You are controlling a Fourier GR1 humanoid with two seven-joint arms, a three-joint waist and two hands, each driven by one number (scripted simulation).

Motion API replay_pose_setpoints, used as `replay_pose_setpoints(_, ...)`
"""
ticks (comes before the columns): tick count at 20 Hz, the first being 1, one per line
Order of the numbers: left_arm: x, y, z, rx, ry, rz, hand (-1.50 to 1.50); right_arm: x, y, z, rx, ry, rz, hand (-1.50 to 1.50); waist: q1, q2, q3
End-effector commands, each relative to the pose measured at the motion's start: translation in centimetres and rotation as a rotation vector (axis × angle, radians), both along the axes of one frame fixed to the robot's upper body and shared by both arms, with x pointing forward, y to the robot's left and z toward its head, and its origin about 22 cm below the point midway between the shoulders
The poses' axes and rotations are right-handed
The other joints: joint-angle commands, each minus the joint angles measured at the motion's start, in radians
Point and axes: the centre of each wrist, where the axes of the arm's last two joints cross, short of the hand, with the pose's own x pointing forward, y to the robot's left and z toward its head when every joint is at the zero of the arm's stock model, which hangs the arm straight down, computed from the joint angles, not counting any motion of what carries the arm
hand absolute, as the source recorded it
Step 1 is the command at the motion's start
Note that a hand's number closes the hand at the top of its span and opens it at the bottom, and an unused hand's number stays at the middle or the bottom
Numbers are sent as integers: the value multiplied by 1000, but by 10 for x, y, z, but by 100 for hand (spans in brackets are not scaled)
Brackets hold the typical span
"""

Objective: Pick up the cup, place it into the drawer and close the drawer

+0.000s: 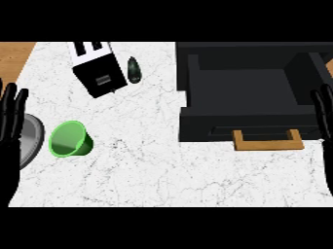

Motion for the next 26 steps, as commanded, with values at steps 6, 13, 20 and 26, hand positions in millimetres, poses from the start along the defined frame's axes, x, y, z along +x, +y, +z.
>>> replay_pose_setpoints(6,10,61,3,23,-9,-380,-150,4,1,8,26,-64,40,-150,20,-23,-8)
replay_pose_setpoints(13,30,93,-42,-227,252,-341,-150,25,11,11,-47,127,169,-150,16,-22,-6)
replay_pose_setpoints(20,48,109,-81,-165,317,-261,-150,39,-4,9,-18,114,162,-150,13,-23,-6)
replay_pose_setpoints(26,69,141,-107,-156,415,-223,-150,57,4,8,-55,97,176,-150,12,-22,-6)
